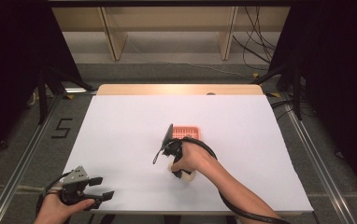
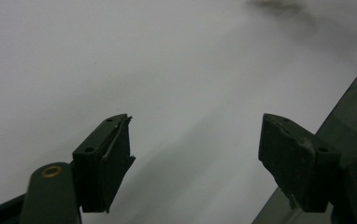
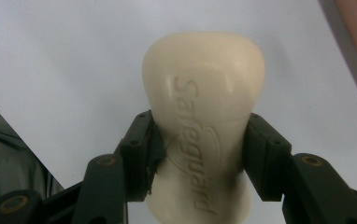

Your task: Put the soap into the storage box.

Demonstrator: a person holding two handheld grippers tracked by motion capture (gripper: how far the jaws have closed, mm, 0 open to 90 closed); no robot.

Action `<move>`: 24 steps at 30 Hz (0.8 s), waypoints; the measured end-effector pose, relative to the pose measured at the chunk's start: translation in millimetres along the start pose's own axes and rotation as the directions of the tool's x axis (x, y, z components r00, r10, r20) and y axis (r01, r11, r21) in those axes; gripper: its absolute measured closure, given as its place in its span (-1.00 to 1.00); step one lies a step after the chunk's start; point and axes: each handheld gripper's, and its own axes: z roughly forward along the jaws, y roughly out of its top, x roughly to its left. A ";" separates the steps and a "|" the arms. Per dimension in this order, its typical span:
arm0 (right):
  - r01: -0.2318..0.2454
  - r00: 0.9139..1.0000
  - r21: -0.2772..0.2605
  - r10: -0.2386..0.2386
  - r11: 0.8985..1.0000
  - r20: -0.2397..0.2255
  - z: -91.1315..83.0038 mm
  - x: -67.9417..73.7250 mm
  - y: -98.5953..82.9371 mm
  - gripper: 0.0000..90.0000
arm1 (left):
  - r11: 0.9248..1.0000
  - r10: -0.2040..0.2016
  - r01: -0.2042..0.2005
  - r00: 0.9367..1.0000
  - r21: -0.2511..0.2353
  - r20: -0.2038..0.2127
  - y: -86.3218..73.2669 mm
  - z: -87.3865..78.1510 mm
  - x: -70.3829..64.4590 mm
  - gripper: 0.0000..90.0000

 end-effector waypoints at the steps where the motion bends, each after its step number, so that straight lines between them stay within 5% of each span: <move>1: -0.003 1.000 0.003 0.003 1.000 -0.001 0.0 -0.3 0.1 0.12 | 1.000 0.000 0.000 1.000 0.003 -0.001 0.1 -0.1 0.0 -0.45; 24: -0.001 1.000 -0.010 0.001 1.000 0.019 -7.3 -12.3 1.8 0.12 | 1.000 -0.027 0.027 1.000 -0.015 0.002 0.0 -0.3 -1.3 -0.45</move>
